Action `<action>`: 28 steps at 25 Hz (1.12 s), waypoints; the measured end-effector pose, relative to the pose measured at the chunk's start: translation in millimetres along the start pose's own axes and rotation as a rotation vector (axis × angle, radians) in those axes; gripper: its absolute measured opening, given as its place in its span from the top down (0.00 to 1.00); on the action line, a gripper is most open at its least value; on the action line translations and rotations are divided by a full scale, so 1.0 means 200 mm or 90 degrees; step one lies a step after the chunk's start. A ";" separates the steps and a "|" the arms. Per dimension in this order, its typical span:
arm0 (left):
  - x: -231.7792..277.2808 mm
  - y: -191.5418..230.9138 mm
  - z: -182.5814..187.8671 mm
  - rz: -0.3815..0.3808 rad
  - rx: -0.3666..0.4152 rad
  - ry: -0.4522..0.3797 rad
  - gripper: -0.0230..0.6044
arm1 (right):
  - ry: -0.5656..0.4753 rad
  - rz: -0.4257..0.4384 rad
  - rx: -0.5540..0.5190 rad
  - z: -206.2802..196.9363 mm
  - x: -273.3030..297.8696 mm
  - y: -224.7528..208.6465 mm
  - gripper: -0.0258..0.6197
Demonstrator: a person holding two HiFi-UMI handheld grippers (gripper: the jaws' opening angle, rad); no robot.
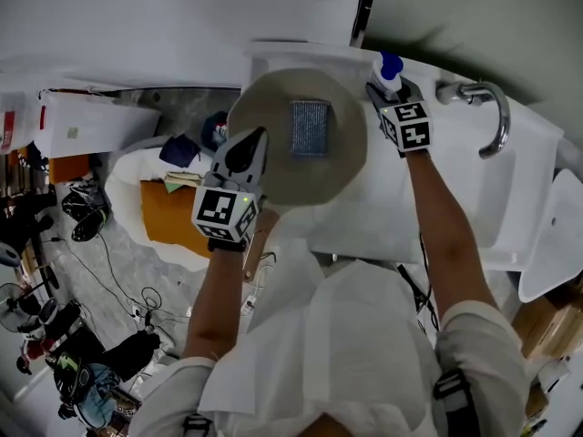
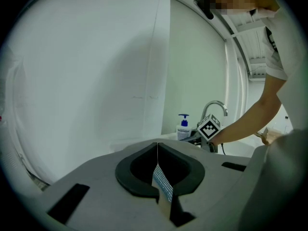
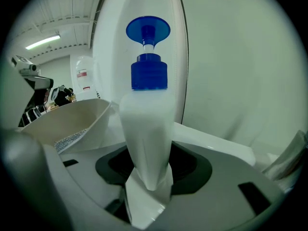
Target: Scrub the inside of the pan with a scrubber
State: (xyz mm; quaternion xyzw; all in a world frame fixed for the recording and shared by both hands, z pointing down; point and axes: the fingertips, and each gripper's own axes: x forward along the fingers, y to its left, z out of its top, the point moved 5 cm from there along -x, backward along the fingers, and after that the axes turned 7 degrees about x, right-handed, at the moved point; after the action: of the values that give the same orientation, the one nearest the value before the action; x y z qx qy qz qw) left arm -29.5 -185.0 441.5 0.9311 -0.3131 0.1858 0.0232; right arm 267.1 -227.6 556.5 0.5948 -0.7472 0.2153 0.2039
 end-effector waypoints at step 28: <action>-0.02 -0.04 0.03 -0.003 0.009 -0.014 0.94 | -0.025 -0.007 0.027 -0.03 -0.17 -0.03 0.58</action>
State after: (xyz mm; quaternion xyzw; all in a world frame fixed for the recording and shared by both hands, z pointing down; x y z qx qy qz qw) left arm -24.8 -176.8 436.0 0.9339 -0.3096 0.1780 0.0138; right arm 279.2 -198.7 543.2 0.6073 -0.7428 0.2184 0.1780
